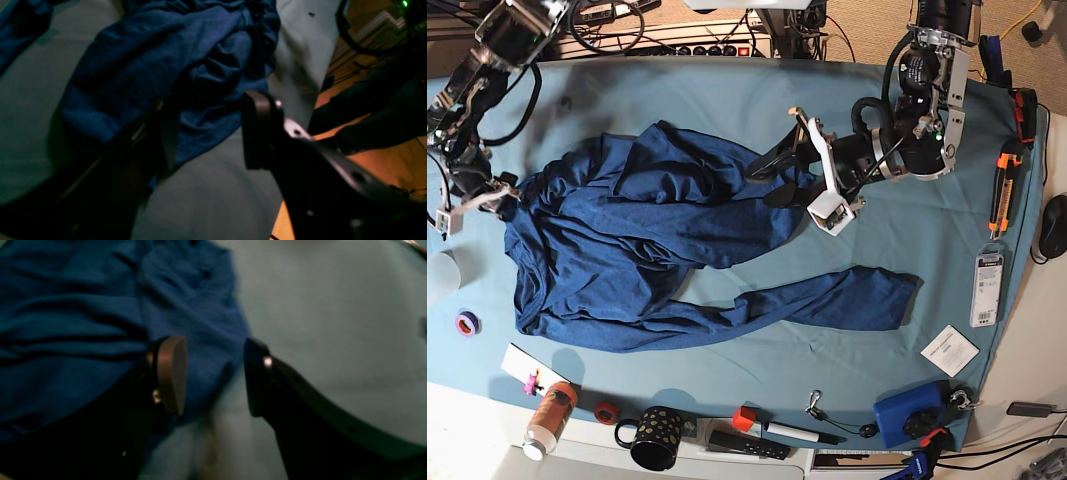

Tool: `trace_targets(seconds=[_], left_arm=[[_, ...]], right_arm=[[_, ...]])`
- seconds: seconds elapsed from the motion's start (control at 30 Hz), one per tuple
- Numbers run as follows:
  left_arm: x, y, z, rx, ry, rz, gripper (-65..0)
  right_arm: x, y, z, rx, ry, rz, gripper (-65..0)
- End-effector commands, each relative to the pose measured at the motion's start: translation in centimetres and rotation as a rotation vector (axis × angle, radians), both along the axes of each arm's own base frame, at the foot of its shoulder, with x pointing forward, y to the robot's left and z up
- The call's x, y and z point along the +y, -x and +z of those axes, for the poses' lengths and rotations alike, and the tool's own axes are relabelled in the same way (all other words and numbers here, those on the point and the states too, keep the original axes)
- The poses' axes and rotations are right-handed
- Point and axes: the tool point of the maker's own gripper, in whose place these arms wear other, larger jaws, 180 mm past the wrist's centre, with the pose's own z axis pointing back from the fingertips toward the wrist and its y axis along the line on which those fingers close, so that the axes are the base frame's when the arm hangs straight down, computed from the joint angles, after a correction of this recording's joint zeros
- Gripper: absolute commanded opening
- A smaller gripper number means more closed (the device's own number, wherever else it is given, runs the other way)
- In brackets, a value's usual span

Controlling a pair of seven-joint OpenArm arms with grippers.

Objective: Layout the t-shirt on the table in an organized manner, then fold the t-shirt properly

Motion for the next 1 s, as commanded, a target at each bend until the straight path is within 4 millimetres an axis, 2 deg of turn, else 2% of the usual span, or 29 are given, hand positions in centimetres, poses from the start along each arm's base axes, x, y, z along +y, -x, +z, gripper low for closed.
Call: trace_targets(seconds=[0.0, 0.13, 0.37, 0.57, 0.63, 0.83, 0.9, 0.97], left_arm=[[-0.2, -0.5, 1.7, -0.043, 0.043, 0.001, -35.8], [-0.2, -0.5, 1.6, -0.043, 0.041, 0.001, -35.8], [-0.2, -0.4, 1.6, -0.040, 0.041, 0.001, -35.8], [-0.2, -0.4, 1.6, -0.041, 0.044, 0.001, -35.8], [-0.2, -0.4, 1.6, -0.041, 0.044, 0.002, -35.8], [-0.2, -0.4, 1.6, -0.041, 0.042, 0.001, -35.8], [-0.2, -0.4, 1.5, -0.040, 0.041, 0.000, -35.8], [-0.2, -0.3, 1.4, -0.035, 0.032, -0.003, -35.8]], right_arm=[[-0.8, -1.2, 1.9, -0.053, 0.021, 0.002, -37.2], [-1.3, -2.2, 1.0, -0.032, -0.007, -0.022, -31.9], [-3.9, -2.2, -1.0, 0.017, -0.071, -0.074, -31.9], [-3.9, -2.4, -0.8, -0.010, -0.113, -0.069, -33.0], [-3.3, -2.7, -0.3, -0.040, -0.128, -0.037, -38.2], [-2.2, -3.6, 0.8, -0.113, -0.169, 0.017, -60.6], [-2.1, -3.8, 1.2, -0.129, -0.176, 0.019, -65.0], [-2.3, -4.0, 1.6, -0.140, -0.172, 0.020, -65.0]])
